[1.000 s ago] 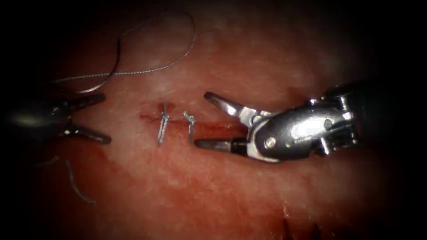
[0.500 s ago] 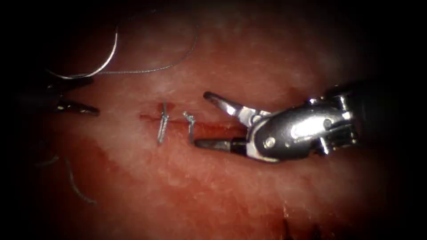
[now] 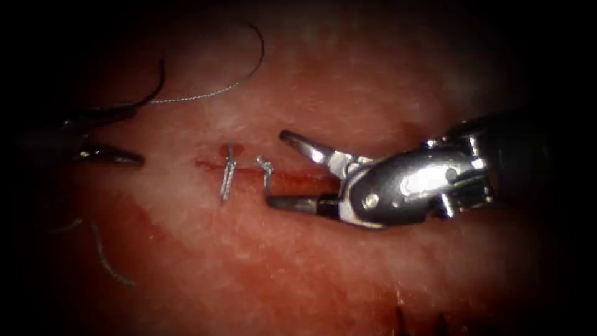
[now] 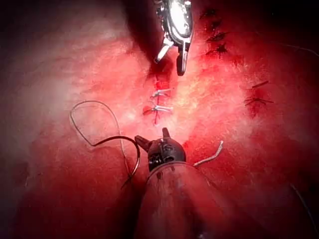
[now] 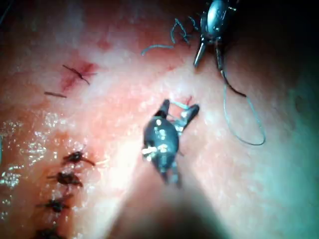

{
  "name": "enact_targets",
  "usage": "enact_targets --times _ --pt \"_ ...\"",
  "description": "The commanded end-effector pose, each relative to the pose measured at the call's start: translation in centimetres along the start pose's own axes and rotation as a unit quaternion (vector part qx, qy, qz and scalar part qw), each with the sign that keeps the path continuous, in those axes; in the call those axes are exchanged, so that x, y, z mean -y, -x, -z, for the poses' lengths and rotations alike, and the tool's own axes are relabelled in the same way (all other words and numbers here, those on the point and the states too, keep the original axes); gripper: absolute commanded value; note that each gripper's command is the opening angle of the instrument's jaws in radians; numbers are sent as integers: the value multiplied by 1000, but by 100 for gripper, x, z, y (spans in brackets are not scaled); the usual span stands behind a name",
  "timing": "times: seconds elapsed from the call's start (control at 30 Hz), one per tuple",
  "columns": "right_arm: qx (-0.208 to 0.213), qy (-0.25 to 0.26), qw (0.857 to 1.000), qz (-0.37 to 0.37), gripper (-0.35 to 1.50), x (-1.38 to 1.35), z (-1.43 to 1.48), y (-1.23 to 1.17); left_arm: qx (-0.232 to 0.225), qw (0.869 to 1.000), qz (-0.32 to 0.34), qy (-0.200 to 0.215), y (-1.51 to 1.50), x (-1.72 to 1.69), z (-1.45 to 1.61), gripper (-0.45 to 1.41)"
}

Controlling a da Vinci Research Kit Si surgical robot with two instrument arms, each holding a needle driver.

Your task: Wound Closure

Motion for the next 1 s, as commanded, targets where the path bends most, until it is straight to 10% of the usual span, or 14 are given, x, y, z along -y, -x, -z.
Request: enact_targets --times 0.03,0.47,1.0 --pt "-1 -1 1000 -1 142 10 -6 1 5 1000 -9 -15 3 -6 -2 27" --pt "-1 -1 1000 -4 142 11 -7 1 42 998 -27 -41 39 15 -15 22" --pt "0 -2 1000 -7 142 12 -8 -1 -22 993 29 112 20 -79 -50 14"
